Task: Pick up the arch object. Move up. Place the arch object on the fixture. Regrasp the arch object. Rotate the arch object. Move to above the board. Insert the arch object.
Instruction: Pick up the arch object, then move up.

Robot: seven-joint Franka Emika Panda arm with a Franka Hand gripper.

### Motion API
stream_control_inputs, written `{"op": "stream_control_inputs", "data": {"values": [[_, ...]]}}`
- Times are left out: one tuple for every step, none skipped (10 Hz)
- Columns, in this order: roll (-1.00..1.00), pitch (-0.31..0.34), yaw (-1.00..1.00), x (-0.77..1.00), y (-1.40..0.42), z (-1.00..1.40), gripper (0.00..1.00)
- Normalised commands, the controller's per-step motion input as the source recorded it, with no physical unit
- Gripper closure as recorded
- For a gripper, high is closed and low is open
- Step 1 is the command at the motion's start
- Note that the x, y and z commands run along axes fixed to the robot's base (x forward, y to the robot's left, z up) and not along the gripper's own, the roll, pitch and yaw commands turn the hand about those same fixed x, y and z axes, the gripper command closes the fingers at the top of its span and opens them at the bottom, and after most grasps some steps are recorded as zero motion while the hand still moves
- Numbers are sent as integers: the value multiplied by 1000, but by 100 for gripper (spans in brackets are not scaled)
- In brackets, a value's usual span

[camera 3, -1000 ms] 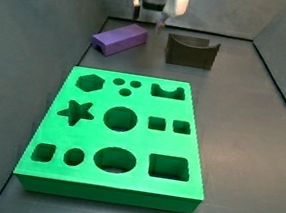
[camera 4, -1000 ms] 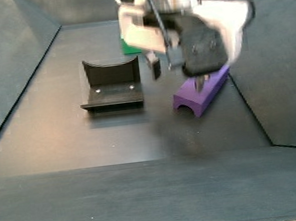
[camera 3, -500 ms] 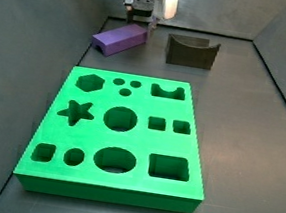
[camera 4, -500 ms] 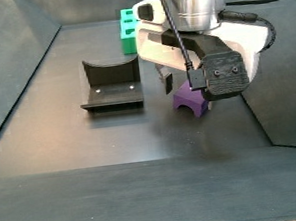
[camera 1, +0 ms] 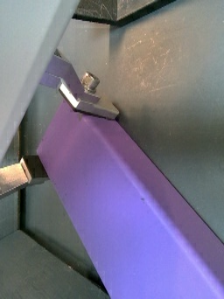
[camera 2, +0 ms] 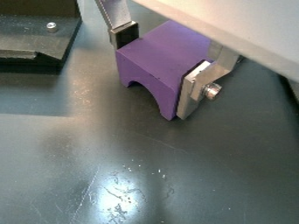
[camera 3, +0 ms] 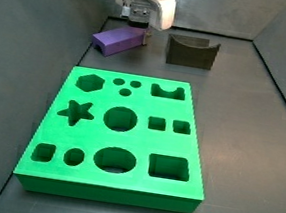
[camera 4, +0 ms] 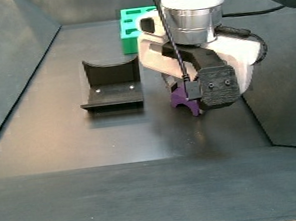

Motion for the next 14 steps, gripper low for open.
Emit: {"op": "stream_control_inputs", "data": {"values": [[0, 0, 0, 0, 0, 0, 100], [0, 0, 0, 0, 0, 0, 100], [0, 0, 0, 0, 0, 0, 100], [0, 0, 0, 0, 0, 0, 100], [0, 0, 0, 0, 0, 0, 100], [0, 0, 0, 0, 0, 0, 100], [0, 0, 0, 0, 0, 0, 100], [0, 0, 0, 0, 0, 0, 100], [0, 0, 0, 0, 0, 0, 100], [0, 0, 0, 0, 0, 0, 100], [0, 0, 0, 0, 0, 0, 100], [0, 0, 0, 0, 0, 833, 100], [13, 32, -27, -49, 92, 769, 100], [13, 42, -35, -51, 81, 708, 100]]}}
